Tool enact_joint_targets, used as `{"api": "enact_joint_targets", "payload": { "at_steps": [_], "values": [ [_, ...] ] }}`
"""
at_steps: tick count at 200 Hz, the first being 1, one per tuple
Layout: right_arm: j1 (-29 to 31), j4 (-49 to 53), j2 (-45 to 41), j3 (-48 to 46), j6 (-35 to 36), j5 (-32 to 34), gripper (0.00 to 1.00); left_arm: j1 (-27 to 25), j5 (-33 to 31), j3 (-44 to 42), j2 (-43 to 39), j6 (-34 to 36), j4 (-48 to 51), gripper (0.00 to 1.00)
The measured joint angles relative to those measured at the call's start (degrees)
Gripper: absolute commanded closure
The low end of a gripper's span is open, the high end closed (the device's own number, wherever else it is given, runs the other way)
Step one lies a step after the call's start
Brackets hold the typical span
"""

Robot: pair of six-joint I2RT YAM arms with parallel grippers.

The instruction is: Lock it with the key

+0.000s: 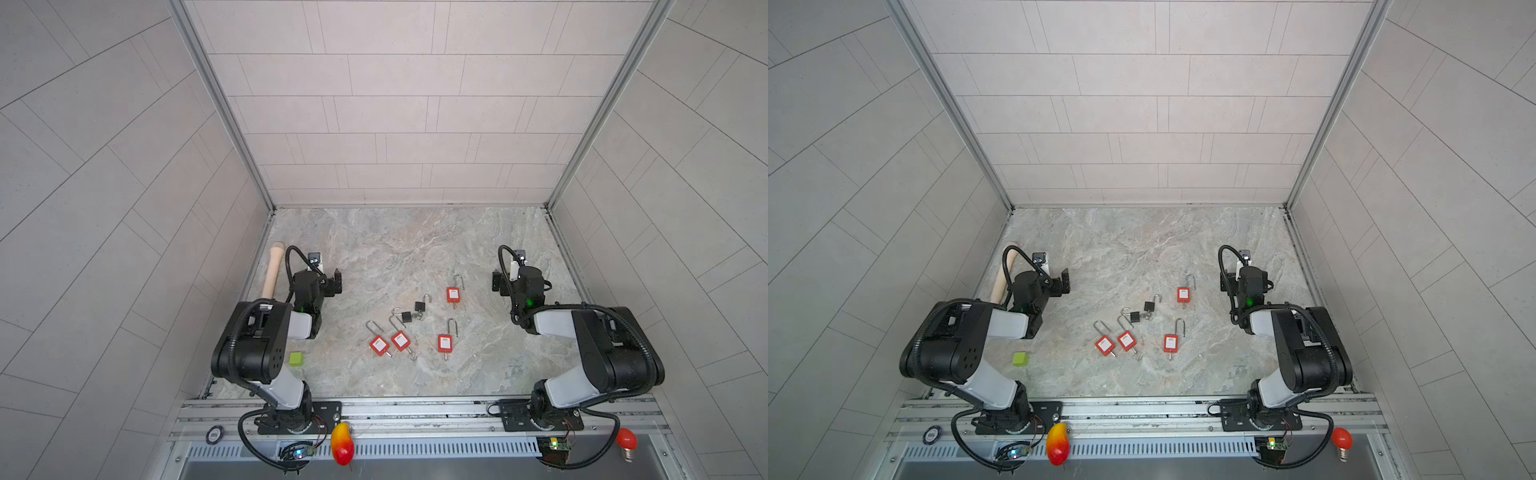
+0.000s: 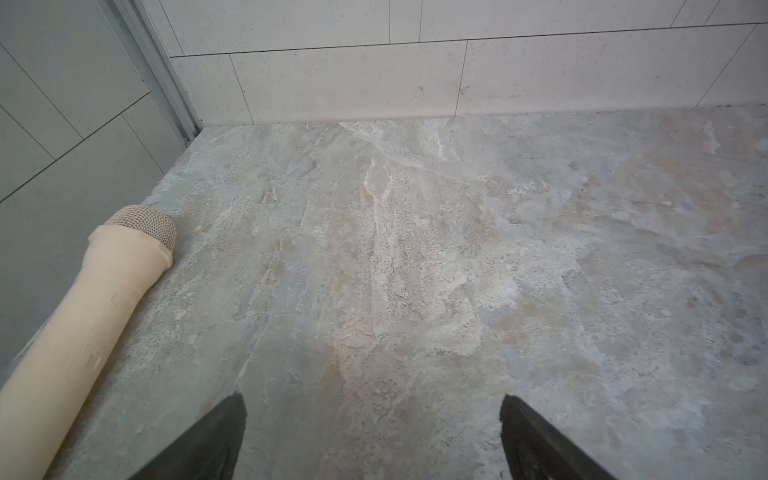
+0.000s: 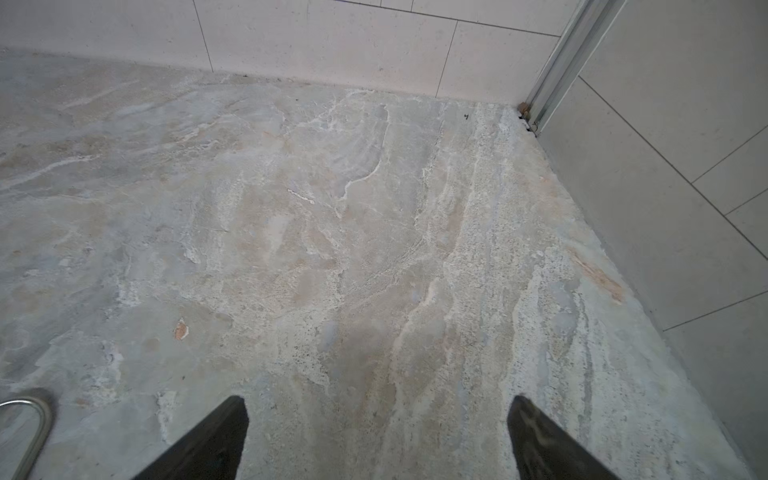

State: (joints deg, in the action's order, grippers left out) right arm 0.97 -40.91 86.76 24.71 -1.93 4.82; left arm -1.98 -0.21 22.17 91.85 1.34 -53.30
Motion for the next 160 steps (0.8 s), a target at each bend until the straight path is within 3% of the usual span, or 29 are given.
{"api": "enact_joint_targets", "payload": {
  "at_steps": [160],
  "values": [
    [0.0, 0.0, 0.0, 0.0, 0.0, 0.0, 0.00, 0.1, 0.2, -0.2, 0.0, 0.1, -0.4, 0.00]
  ]
}}
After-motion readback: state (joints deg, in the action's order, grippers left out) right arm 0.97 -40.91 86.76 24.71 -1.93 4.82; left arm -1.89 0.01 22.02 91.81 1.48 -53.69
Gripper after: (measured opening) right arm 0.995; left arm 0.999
